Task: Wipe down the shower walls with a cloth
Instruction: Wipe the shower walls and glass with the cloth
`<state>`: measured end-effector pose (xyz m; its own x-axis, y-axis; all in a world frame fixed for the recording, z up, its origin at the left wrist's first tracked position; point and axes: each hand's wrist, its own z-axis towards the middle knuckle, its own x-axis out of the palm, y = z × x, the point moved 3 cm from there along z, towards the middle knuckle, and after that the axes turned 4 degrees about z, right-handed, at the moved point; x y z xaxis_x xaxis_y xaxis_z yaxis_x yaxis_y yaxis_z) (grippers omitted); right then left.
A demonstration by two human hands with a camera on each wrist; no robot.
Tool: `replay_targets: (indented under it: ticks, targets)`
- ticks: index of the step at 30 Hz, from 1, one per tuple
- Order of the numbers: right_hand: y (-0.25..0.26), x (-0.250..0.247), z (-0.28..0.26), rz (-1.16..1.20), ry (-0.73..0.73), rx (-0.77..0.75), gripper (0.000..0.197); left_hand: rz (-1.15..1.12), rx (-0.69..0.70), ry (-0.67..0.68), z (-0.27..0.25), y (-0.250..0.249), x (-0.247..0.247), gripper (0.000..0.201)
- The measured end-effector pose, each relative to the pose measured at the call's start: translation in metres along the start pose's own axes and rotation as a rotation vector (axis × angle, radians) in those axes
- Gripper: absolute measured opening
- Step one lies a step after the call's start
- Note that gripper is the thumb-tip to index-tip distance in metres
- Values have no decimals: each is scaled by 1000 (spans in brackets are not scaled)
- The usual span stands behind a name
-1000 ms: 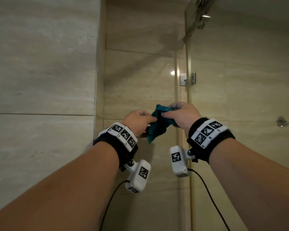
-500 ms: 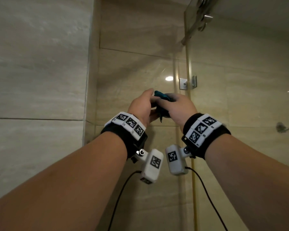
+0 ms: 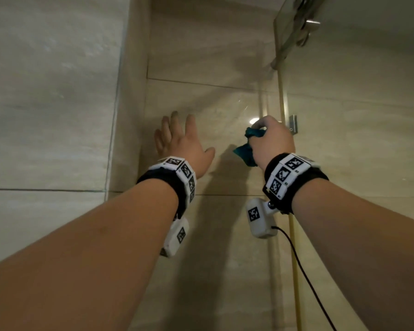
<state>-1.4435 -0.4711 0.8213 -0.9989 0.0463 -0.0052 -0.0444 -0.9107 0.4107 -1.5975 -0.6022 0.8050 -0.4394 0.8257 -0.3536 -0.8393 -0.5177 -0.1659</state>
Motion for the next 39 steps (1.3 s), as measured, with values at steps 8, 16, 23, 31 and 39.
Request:
replay_targets:
  ticks: [8,16,23,31,39]
  targets:
    - [-22,29,4,-148,66,18,37,-54,-236,-79,2,20,40,125]
    - [-2,67,7,-99,144,-105,42,-65,-243,-275,1,28,59,90]
    - [32,102,-6,-130,306,-376,41,-31,-195,-391,1,35,60,67]
    - [-36,48,19,-105,67,-95,41,-10,-187,-291,2,40,60,78]
    - [17,84,11,-124,282,-278,41,-52,-148,-332,-1,40,57,69]
